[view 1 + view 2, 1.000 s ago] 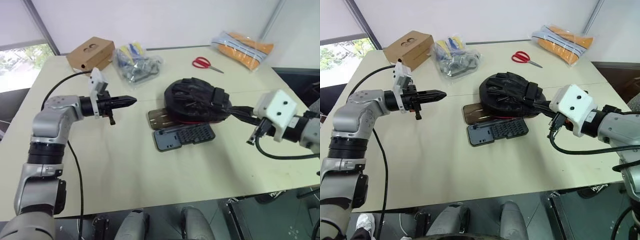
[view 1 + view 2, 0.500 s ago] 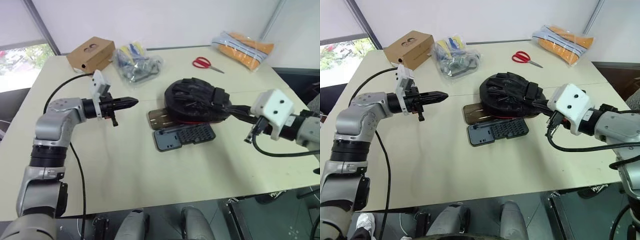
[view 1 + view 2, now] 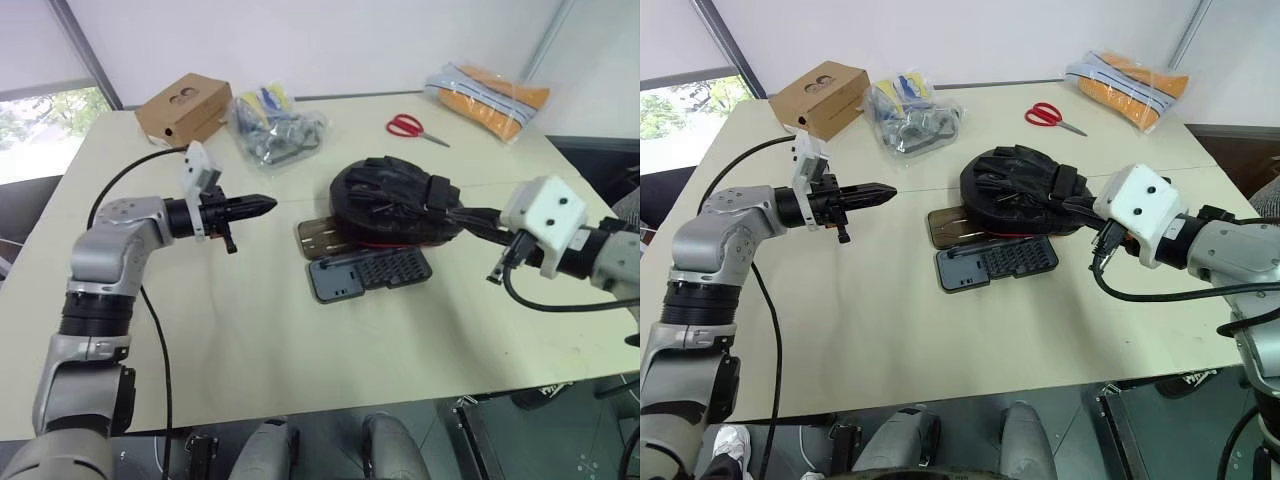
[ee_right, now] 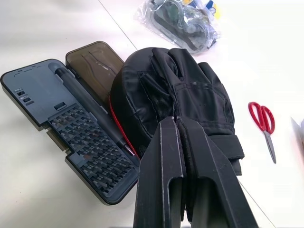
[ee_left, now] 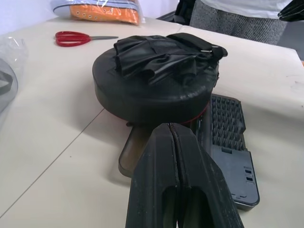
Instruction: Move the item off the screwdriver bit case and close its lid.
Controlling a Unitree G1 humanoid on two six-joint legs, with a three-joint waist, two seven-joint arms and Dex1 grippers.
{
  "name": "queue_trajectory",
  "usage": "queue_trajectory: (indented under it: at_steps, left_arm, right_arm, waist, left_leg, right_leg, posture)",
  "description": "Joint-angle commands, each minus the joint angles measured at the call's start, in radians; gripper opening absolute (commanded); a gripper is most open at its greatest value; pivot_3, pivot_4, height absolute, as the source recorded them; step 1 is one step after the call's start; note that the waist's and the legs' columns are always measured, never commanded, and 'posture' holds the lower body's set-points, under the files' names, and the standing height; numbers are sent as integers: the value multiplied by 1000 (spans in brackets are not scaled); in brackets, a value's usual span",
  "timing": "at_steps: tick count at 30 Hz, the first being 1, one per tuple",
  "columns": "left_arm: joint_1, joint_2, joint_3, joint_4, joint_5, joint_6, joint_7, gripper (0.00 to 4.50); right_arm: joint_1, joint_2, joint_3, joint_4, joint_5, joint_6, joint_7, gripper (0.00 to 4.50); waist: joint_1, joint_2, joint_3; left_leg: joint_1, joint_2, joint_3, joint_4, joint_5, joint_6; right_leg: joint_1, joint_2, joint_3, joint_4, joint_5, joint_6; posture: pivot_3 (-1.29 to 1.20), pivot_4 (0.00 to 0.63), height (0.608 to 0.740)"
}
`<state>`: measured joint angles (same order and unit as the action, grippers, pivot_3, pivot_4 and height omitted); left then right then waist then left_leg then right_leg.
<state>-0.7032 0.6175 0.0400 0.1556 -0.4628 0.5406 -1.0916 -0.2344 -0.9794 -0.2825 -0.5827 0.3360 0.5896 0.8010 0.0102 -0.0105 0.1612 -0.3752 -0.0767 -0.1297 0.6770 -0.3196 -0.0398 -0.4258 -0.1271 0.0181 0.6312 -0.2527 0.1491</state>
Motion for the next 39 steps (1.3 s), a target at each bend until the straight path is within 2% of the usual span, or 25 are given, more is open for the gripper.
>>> queue_trajectory:
  at_steps: [1, 10, 13, 20, 26, 31, 39]
  left_arm:
    - [-2, 3, 15, -34, -16, 0, 1, 0]
    - [-1, 0, 14, -37, -18, 0, 2, 0]
    - [0, 0, 11, -40, -18, 0, -1, 0]
    - [1, -2, 9, -45, -20, 6, 0, 0]
    - [3, -14, 0, -43, -15, 2, 2, 0]
    - [5, -20, -2, -49, -15, 1, 9, 0]
    - [41, -7, 16, -91, -23, 9, 33, 0]
  right_arm:
    - [-16, -8, -12, -9, -4, -18, -7, 56]
    - [-14, -6, -13, -11, -3, -15, -9, 56]
    - [-17, 3, -14, -5, 10, -7, -11, 862]
    - [-28, 4, 12, 15, -21, -19, -37, 4468]
    - [-148, 79, 124, 133, -102, -39, -137, 4468]
    - [-289, 197, 222, 362, -184, -88, -217, 4468]
    - [-301, 261, 281, 493, -230, -159, -205, 4468]
  waist:
    - [0, 0, 0]
    - [0, 0, 0]
    - [0, 0, 0]
    - [0, 0, 0]
    - [-4, 0, 0]
    - [-12, 0, 0]
    - [-24, 0, 0]
  left_leg:
    - [0, 0, 0, 0, 0, 0]
    - [0, 0, 0, 0, 0, 0]
    - [0, 0, 0, 0, 0, 0]
    - [0, 0, 0, 0, 0, 0]
    - [0, 0, 0, 0, 0, 0]
    - [0, 0, 0, 0, 0, 0]
    - [-1, 0, 0, -1, 0, 0]
  right_leg:
    - [0, 0, 0, 0, 0, 0]
    - [0, 0, 0, 0, 0, 0]
    - [0, 0, 0, 0, 0, 0]
    - [0, 0, 0, 0, 0, 0]
    - [0, 0, 0, 0, 0, 0]
    - [-1, 0, 0, 1, 0, 0]
    - [-2, -1, 0, 0, 0, 0]
  posture:
    - [0, 150, 740]
    - [0, 150, 740]
    - [0, 150, 740]
    - [0, 150, 740]
    - [0, 150, 740]
    - [0, 150, 740]
    - [0, 150, 740]
